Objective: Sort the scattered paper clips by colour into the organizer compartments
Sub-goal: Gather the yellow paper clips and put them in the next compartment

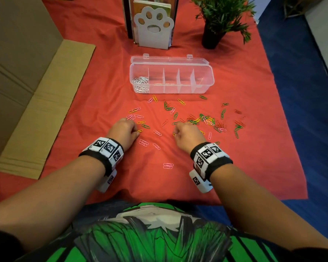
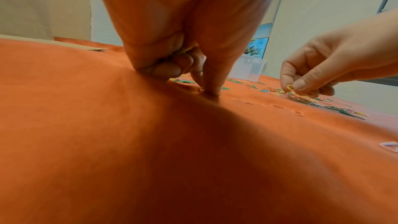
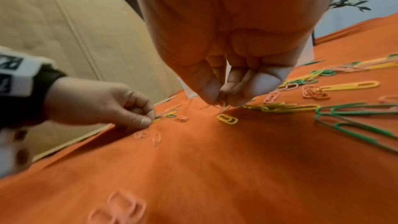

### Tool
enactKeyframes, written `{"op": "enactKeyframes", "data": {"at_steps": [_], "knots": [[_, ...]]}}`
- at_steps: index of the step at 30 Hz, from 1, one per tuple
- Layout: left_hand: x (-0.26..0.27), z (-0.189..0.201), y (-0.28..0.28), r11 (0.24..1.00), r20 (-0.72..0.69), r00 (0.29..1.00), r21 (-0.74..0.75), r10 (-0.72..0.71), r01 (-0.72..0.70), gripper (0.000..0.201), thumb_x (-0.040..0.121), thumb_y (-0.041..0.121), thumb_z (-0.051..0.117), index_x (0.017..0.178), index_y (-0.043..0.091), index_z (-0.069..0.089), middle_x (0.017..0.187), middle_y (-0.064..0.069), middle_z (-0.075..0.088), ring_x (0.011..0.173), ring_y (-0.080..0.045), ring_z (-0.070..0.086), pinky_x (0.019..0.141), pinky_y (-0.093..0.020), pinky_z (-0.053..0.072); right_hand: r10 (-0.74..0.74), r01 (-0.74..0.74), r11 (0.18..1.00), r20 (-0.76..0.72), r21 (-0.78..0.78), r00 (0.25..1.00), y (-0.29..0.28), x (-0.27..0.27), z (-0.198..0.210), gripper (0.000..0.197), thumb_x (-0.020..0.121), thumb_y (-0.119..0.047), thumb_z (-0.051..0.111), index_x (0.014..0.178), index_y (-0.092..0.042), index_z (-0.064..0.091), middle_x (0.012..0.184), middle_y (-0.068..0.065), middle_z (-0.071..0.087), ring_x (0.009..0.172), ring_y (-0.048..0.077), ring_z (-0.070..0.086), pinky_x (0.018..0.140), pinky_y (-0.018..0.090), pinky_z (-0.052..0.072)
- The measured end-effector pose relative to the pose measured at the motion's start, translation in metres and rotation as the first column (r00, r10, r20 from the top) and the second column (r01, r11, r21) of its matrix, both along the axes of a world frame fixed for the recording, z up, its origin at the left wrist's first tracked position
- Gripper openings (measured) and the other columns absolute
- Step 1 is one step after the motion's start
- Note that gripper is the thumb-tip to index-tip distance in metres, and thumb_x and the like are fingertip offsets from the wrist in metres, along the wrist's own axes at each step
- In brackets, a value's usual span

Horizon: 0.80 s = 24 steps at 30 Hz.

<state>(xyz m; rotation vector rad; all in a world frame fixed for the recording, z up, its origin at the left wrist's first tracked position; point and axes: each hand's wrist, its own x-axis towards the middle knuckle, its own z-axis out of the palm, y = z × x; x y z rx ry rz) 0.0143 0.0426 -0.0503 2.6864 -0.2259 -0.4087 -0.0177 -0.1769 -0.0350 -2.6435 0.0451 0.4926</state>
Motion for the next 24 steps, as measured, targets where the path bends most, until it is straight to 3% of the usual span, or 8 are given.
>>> {"op": "enactKeyframes", "data": {"at_steps": [6,8,11,14,16,18,20,24], "knots": [[0.006,0.008,-0.006,0.946,-0.187,0.969,-0.251,0.159,-0.204,0.014,0.088,0.019,0.052,0.082,0.010,0.060,0.080,-0.010,0.062,0.080,-0.028,0.054,0.069,-0.032,0.040,0.104,-0.103,0.983,0.002,-0.151,0.995,0.016,-0.018,-0.003,0.030,0.083,-0.001,0.047,0.112,-0.004,0.049,0.116,0.017,0.049,0.109,0.037,0.051,0.089,0.042,0.048],[0.009,0.019,-0.008,0.673,-0.482,0.830,-0.519,0.280,-0.528,0.015,0.081,0.017,0.045,0.066,0.016,0.050,0.052,0.003,0.055,0.057,-0.022,0.045,0.049,-0.024,0.035,0.120,-0.113,0.976,0.025,-0.187,0.992,0.019,-0.021,-0.001,0.032,0.081,0.003,0.043,0.112,-0.003,0.046,0.115,0.018,0.049,0.107,0.037,0.051,0.086,0.044,0.047],[0.011,0.038,-0.002,0.206,-0.745,0.643,-0.611,0.176,-0.764,0.007,0.064,0.013,0.038,0.061,0.013,0.045,0.053,-0.001,0.053,0.045,-0.013,0.044,0.042,-0.016,0.035,0.125,-0.116,0.973,0.033,-0.201,0.992,0.016,-0.020,0.000,0.033,0.080,0.000,0.045,0.112,-0.005,0.049,0.114,0.018,0.052,0.106,0.037,0.054,0.086,0.041,0.047],[0.016,0.043,0.005,0.079,-0.787,0.606,-0.601,0.116,-0.795,0.020,0.059,0.017,0.040,0.068,0.009,0.056,0.056,-0.004,0.059,0.045,-0.012,0.052,0.045,-0.015,0.042,-0.058,0.058,0.998,-0.045,-0.007,0.997,0.008,-0.013,0.000,0.031,0.081,-0.001,0.045,0.106,-0.009,0.061,0.115,0.018,0.050,0.103,0.034,0.056,0.088,0.033,0.044],[0.021,0.037,0.000,0.184,-0.762,0.612,-0.584,0.210,-0.790,0.018,0.073,0.011,0.040,0.069,0.012,0.057,0.053,0.001,0.050,0.040,-0.009,0.043,0.039,-0.013,0.033,-0.185,0.195,0.975,-0.098,0.104,0.978,0.001,-0.006,-0.001,0.026,0.083,-0.002,0.045,0.097,-0.007,0.066,0.116,0.019,0.049,0.101,0.032,0.056,0.087,0.026,0.041],[0.024,0.027,-0.006,0.502,-0.573,0.746,-0.561,0.339,-0.658,0.020,0.083,0.015,0.051,0.065,0.018,0.058,0.046,0.007,0.046,0.039,-0.009,0.038,0.034,-0.013,0.026,-0.228,0.243,0.964,-0.130,0.109,0.965,-0.005,-0.001,-0.001,0.022,0.087,-0.007,0.044,0.096,-0.003,0.063,0.116,0.021,0.051,0.103,0.031,0.055,0.087,0.027,0.040],[0.024,0.016,-0.011,0.834,-0.267,0.917,-0.395,0.296,-0.384,0.014,0.083,0.024,0.063,0.069,0.019,0.064,0.054,0.006,0.057,0.051,-0.012,0.050,0.046,-0.018,0.039,-0.204,0.211,0.976,-0.125,0.053,0.971,-0.007,-0.001,-0.002,0.022,0.090,-0.011,0.042,0.099,0.000,0.058,0.115,0.022,0.055,0.106,0.032,0.054,0.088,0.030,0.041],[0.017,0.010,-0.016,0.997,0.044,0.997,-0.051,0.065,-0.062,0.022,0.082,0.028,0.064,0.100,0.017,0.070,0.101,-0.009,0.068,0.096,-0.027,0.062,0.083,-0.030,0.045,-0.073,0.067,0.994,-0.070,-0.081,0.995,-0.001,-0.013,-0.011,0.028,0.086,-0.019,0.053,0.109,-0.003,0.053,0.118,0.020,0.051,0.110,0.035,0.052,0.094,0.036,0.044]]}}
